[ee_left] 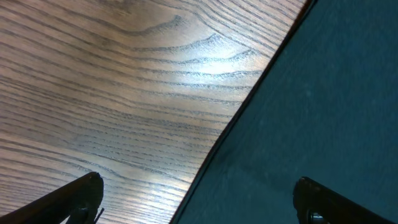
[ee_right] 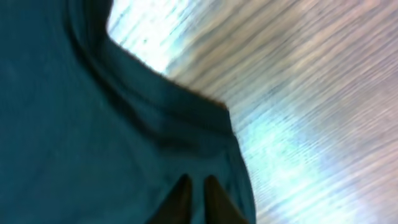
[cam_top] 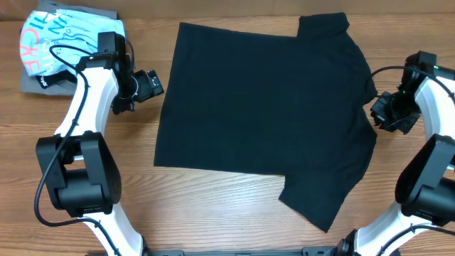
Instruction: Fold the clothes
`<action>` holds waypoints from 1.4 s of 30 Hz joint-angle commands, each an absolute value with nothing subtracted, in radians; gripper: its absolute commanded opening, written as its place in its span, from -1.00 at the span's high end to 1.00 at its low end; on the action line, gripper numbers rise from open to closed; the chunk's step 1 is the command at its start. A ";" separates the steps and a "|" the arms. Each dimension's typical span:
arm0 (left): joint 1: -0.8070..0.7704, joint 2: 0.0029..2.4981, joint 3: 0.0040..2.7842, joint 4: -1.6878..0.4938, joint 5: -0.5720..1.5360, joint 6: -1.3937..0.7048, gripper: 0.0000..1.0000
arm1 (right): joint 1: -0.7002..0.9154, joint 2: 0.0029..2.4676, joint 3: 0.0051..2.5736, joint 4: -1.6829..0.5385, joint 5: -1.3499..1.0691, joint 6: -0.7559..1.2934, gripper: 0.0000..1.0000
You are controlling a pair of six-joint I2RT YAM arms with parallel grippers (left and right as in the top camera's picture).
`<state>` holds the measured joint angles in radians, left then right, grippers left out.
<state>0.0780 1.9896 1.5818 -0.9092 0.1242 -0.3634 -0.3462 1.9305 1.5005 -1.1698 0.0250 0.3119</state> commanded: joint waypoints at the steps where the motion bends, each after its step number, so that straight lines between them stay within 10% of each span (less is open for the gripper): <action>1: 0.078 1.975 1.590 -0.913 0.132 -0.352 -1.00 | -0.348 1.962 1.493 -1.164 -0.005 0.313 0.90; 42: 0.078 1.975 1.590 -0.926 0.123 -0.350 -1.00 | -0.353 2.215 1.492 -1.038 0.103 0.319 0.92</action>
